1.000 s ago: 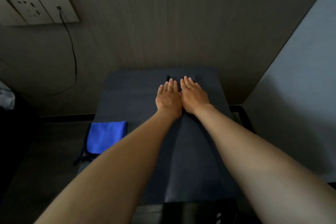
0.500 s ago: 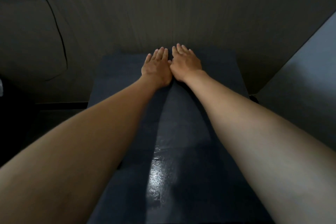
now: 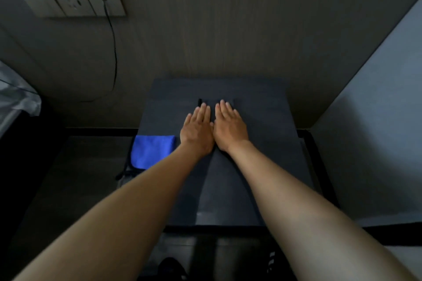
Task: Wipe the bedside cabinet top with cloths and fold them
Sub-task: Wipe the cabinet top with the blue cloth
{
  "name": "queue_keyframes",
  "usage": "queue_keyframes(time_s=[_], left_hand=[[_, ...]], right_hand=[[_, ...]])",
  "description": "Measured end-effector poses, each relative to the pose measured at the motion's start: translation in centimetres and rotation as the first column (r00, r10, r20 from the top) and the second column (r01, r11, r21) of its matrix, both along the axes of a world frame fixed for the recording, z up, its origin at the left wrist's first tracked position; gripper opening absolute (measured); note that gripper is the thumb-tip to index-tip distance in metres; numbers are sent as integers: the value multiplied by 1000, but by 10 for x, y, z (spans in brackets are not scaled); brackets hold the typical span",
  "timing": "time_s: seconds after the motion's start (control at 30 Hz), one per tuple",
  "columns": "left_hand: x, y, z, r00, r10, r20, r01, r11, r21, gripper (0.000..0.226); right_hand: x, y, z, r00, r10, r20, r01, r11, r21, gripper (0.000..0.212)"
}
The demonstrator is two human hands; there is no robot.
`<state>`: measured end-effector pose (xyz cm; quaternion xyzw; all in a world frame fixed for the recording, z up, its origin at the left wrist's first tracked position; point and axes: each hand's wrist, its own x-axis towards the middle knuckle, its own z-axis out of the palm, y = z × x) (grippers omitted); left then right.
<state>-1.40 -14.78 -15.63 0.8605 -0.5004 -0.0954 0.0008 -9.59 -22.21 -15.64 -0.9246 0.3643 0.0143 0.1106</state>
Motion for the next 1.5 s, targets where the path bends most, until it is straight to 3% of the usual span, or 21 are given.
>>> queue_keyframes(time_s=[0.67,0.87,1.0,1.07,1.27,1.4,1.5], left_hand=[[-116,196,2,1000,-17,3,17,1000,7,58],[-96,222,18,996,-89,-25,89,996,3,57],[-73,212,39,995,-34,-91,11,972,-234,31],[-58,204,40,997,13,-76,-36,953,-302,29],[-10,190,30,988,155,-7,-153,969,-194,50],[11,182,22,981,80,174,-55,988,-147,32],[25,171,22,984,143,101,-111,956,-273,18]], right_hand=[[-117,198,-6,998,-31,50,30,999,25,64],[-105,226,0,1000,-28,-9,28,1000,14,63],[-97,236,1,999,-43,4,43,999,1,63],[-95,238,0,999,-45,22,45,999,17,63],[-89,237,-7,999,-47,24,47,999,19,63],[-75,235,-9,999,-34,40,33,999,10,64],[-54,229,-6,1000,-15,14,15,1000,26,65]])
